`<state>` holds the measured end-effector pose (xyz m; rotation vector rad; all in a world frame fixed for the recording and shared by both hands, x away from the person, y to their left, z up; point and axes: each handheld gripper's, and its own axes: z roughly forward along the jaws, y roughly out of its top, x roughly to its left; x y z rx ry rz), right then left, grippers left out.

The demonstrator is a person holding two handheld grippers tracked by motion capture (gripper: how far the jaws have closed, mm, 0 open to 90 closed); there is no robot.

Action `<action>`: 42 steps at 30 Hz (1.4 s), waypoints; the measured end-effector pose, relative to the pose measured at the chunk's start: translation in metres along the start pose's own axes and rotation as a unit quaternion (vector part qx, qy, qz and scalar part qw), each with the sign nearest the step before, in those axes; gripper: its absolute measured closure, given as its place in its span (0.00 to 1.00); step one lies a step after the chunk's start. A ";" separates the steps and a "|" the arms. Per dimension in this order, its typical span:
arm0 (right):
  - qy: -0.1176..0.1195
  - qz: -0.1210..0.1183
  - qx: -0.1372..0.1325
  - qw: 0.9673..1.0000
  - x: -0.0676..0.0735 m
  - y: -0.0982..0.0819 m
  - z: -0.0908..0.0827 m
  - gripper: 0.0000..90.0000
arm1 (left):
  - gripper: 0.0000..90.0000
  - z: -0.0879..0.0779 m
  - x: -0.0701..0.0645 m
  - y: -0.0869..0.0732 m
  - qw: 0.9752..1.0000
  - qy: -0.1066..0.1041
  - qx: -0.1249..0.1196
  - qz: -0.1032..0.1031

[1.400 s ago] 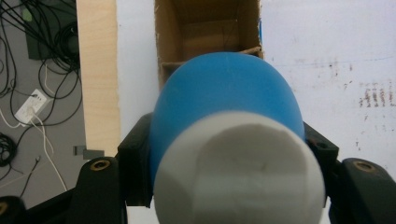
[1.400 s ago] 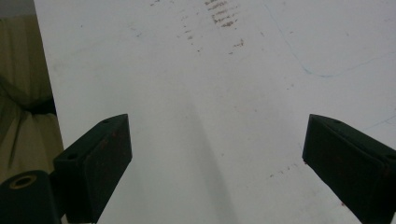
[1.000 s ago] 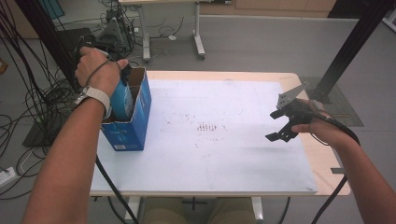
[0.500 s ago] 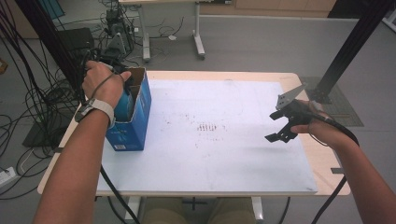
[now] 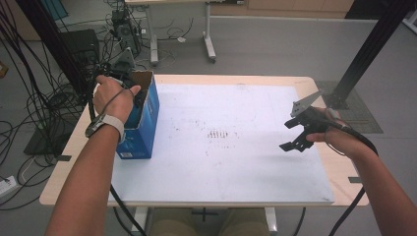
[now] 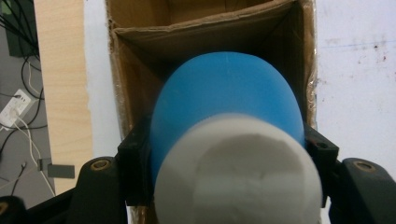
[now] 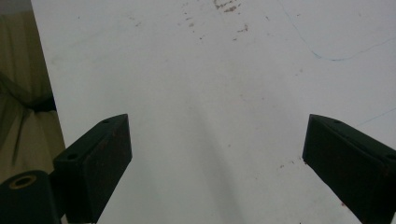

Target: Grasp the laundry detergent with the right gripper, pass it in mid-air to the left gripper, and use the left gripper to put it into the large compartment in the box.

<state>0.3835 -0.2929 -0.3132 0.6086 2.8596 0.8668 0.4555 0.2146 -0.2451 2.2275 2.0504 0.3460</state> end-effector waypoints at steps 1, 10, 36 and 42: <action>0.001 0.000 -0.001 1.000 0.000 0.000 0.000 0.09 | 0.41 0.002 0.000 0.000 1.000 0.001 0.000 0.001; 0.001 0.004 0.002 1.000 0.001 -0.001 0.002 0.09 | 0.41 0.016 -0.004 -0.003 1.000 0.005 0.006 0.011; 0.001 0.004 0.004 1.000 0.002 -0.003 0.002 0.09 | 0.41 0.027 -0.003 -0.006 1.000 0.004 0.011 0.012; 0.001 0.001 0.004 1.000 0.002 -0.001 0.002 0.09 | 0.41 0.027 -0.002 -0.006 1.000 0.004 0.012 0.012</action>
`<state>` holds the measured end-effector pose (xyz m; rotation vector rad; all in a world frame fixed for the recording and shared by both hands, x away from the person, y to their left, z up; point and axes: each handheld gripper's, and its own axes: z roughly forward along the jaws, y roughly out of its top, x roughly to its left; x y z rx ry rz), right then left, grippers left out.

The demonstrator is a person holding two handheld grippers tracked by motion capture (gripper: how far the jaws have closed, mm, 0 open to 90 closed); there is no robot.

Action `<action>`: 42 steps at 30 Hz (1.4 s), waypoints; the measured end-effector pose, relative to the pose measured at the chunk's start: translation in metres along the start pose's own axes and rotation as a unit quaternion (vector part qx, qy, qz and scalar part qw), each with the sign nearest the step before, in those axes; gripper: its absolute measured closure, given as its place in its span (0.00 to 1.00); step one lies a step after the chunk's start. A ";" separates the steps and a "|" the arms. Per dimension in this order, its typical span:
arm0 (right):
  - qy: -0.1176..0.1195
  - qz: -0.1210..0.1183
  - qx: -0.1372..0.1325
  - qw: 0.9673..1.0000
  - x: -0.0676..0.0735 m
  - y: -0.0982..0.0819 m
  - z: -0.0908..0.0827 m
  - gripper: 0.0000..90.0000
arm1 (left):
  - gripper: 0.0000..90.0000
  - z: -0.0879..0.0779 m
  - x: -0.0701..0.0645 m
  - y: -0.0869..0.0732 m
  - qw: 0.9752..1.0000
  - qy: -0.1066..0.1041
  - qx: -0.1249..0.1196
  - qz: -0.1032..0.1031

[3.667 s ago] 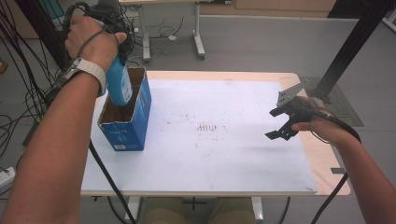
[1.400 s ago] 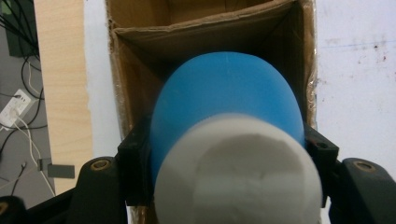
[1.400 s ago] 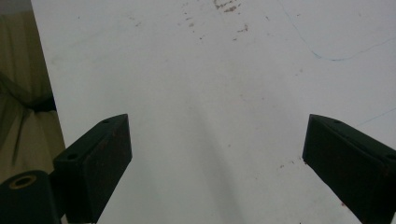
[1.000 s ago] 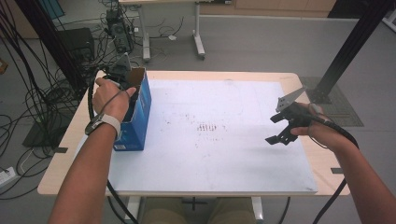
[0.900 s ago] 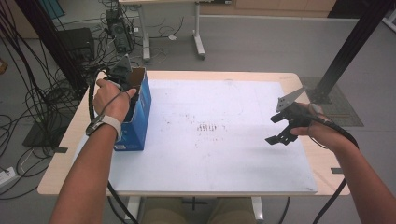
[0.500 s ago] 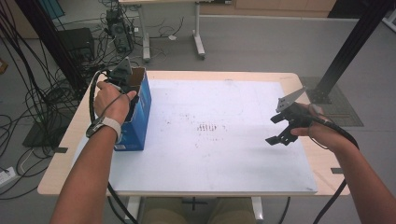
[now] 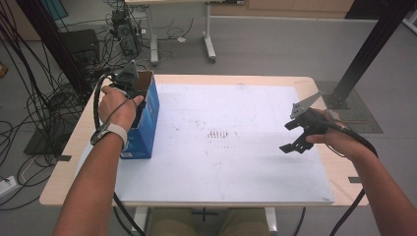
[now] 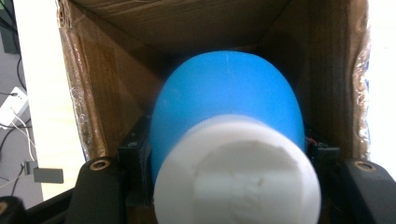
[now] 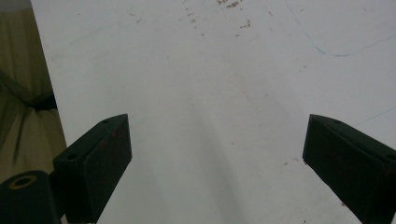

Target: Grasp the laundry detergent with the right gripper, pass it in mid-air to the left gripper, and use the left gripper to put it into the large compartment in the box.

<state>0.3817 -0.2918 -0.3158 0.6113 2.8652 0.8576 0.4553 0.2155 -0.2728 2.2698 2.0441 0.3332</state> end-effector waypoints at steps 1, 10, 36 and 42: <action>0.001 0.000 0.000 1.000 0.000 0.000 0.000 0.09 | 0.41 0.000 0.000 0.000 1.000 0.000 -0.001 0.000; 0.001 0.000 0.002 1.000 0.000 0.001 0.001 0.09 | 0.41 0.000 0.000 0.000 1.000 -0.001 -0.001 -0.001; 0.001 -0.003 0.002 1.000 0.001 0.002 -0.001 0.09 | 0.41 0.000 0.000 0.000 1.000 0.000 0.005 -0.001; 0.000 -0.003 0.003 1.000 0.001 0.002 -0.001 0.09 | 0.41 0.000 0.000 0.000 1.000 0.000 0.005 0.000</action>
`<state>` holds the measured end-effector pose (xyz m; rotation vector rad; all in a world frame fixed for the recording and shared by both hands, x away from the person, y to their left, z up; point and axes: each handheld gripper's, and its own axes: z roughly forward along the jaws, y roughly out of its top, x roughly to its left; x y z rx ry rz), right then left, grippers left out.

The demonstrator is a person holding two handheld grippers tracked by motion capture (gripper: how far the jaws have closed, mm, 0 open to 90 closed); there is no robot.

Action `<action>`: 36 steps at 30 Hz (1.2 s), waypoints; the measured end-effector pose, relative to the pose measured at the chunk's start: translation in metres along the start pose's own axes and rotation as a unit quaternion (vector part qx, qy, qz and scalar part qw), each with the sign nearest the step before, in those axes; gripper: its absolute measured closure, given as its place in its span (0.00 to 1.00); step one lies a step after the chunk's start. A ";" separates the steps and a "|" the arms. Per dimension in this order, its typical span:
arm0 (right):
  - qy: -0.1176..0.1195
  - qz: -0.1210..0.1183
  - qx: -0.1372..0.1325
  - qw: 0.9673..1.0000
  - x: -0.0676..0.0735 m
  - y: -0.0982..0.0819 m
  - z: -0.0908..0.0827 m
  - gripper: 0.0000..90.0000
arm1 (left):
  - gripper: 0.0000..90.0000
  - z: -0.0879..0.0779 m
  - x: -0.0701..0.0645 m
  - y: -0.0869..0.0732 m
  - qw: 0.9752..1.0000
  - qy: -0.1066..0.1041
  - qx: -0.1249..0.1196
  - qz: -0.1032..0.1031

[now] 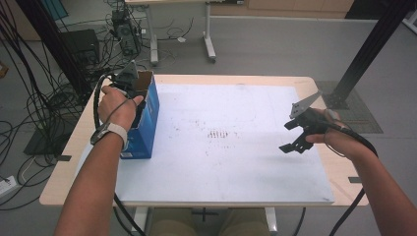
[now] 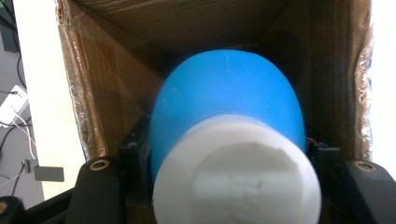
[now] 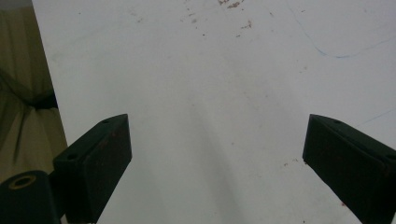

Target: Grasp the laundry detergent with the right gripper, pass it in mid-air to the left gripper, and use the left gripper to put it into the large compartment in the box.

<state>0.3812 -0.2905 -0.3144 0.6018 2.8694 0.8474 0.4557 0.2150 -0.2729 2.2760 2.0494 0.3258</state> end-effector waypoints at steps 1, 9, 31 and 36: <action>0.000 0.000 0.000 1.000 0.000 0.000 0.000 0.09 | 0.41 0.000 0.000 0.000 1.000 0.000 0.000 0.000; -0.001 0.000 -0.002 1.000 0.000 -0.001 0.000 0.09 | 0.41 0.000 0.000 -0.001 1.000 0.000 -0.002 0.000; -0.002 0.002 -0.004 1.000 0.000 -0.003 -0.002 0.09 | 0.41 0.000 -0.001 -0.001 1.000 0.002 -0.003 0.001; -0.001 0.002 -0.002 1.000 0.001 -0.003 -0.001 0.09 | 0.41 0.000 -0.001 -0.001 1.000 0.002 -0.004 0.001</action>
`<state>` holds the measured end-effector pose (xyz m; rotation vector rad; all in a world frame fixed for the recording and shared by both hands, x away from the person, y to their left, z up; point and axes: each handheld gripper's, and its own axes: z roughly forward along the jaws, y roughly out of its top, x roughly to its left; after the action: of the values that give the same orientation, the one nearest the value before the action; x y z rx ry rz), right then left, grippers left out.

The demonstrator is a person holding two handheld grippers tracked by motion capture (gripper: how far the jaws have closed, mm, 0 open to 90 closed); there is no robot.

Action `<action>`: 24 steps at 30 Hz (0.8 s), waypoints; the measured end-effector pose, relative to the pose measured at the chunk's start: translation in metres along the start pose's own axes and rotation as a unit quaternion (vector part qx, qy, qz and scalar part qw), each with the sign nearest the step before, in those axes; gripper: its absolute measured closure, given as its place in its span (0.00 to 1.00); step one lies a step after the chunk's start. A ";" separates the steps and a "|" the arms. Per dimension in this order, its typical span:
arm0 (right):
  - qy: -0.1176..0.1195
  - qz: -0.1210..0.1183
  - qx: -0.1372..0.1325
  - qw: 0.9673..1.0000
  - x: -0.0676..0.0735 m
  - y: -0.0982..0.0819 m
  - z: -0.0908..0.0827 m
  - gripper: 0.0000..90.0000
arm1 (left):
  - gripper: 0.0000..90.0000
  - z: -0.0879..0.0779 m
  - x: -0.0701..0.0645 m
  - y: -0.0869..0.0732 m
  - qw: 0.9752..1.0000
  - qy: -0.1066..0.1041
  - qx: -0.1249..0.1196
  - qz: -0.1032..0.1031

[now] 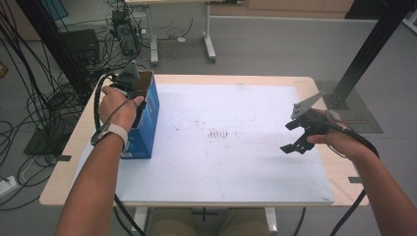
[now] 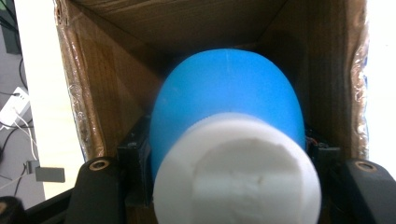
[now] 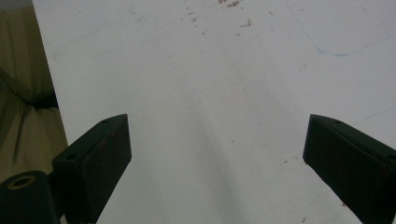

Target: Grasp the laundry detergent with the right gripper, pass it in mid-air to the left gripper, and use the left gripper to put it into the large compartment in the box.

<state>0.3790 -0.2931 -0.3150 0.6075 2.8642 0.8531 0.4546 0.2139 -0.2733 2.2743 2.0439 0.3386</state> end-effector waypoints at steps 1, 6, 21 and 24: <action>0.000 -0.001 0.000 1.000 0.000 0.000 0.000 0.09 | 0.41 0.000 0.000 0.000 1.000 0.000 0.000 0.001; 0.000 0.000 0.000 1.000 0.000 -0.001 0.000 0.09 | 0.41 0.000 0.000 0.000 1.000 0.000 -0.001 0.001; 0.002 0.001 0.005 1.000 0.002 -0.001 0.000 0.09 | 0.40 0.001 0.002 0.000 1.000 -0.004 -0.004 0.011; 0.002 0.001 0.006 1.000 0.002 -0.001 0.001 0.09 | 0.40 0.000 0.002 0.000 1.000 -0.004 -0.004 0.013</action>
<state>0.3769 -0.2925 -0.3158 0.6110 2.8752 0.8378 0.4553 0.2160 -0.2734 2.2969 2.0073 0.3378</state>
